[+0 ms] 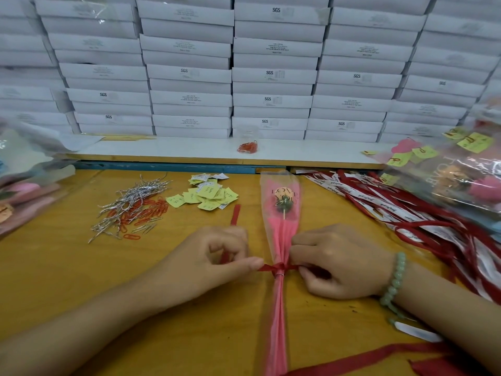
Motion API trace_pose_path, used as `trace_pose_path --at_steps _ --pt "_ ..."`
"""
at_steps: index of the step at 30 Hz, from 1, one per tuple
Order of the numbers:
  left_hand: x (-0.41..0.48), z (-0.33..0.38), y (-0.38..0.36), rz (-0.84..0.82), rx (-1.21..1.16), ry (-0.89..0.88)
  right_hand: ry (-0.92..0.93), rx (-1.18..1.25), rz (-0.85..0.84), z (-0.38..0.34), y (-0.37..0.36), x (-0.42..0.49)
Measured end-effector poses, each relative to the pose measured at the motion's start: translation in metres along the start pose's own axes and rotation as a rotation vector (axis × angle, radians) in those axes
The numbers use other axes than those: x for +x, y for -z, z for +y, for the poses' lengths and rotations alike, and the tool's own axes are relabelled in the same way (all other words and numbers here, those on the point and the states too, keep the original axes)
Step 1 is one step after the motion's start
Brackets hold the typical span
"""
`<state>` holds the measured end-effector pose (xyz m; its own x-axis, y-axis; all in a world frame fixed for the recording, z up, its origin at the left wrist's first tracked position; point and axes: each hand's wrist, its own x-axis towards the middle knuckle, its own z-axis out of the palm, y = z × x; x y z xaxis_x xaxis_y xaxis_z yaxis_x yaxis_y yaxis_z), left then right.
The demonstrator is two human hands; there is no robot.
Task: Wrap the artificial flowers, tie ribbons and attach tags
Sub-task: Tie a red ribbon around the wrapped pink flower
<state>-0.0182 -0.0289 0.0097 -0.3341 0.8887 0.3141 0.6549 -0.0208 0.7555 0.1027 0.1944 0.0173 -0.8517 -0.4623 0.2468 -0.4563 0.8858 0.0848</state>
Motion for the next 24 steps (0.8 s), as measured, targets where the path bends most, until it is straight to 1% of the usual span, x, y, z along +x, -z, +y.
trace_pose_path --at_steps 2,4,9,13,17,19,21,24 --pt "0.002 0.004 -0.001 0.006 -0.219 0.036 -0.006 0.005 -0.002 0.0 0.0 0.0" --pt "0.005 0.008 -0.003 -0.032 -0.397 0.042 -0.01 0.013 -0.012 0.0 -0.001 0.001" --pt "0.009 0.01 -0.012 -0.066 -0.664 0.057 -0.008 0.039 -0.021 -0.002 -0.001 0.002" --pt "0.015 0.017 -0.02 -0.048 -0.661 0.095 -0.006 0.062 -0.011 -0.002 -0.002 0.001" --pt "0.023 0.014 -0.032 0.096 -0.528 0.207 -0.009 0.07 0.002 -0.001 -0.003 0.002" --pt "0.026 0.012 -0.041 0.145 -0.463 0.234 -0.035 0.101 0.02 -0.001 -0.003 0.002" --pt "0.026 0.011 -0.046 0.173 -0.449 0.232 -0.072 0.199 0.048 -0.001 -0.004 0.002" --pt "0.025 0.01 -0.046 0.181 -0.444 0.24 -0.166 0.441 0.148 0.001 -0.006 0.001"
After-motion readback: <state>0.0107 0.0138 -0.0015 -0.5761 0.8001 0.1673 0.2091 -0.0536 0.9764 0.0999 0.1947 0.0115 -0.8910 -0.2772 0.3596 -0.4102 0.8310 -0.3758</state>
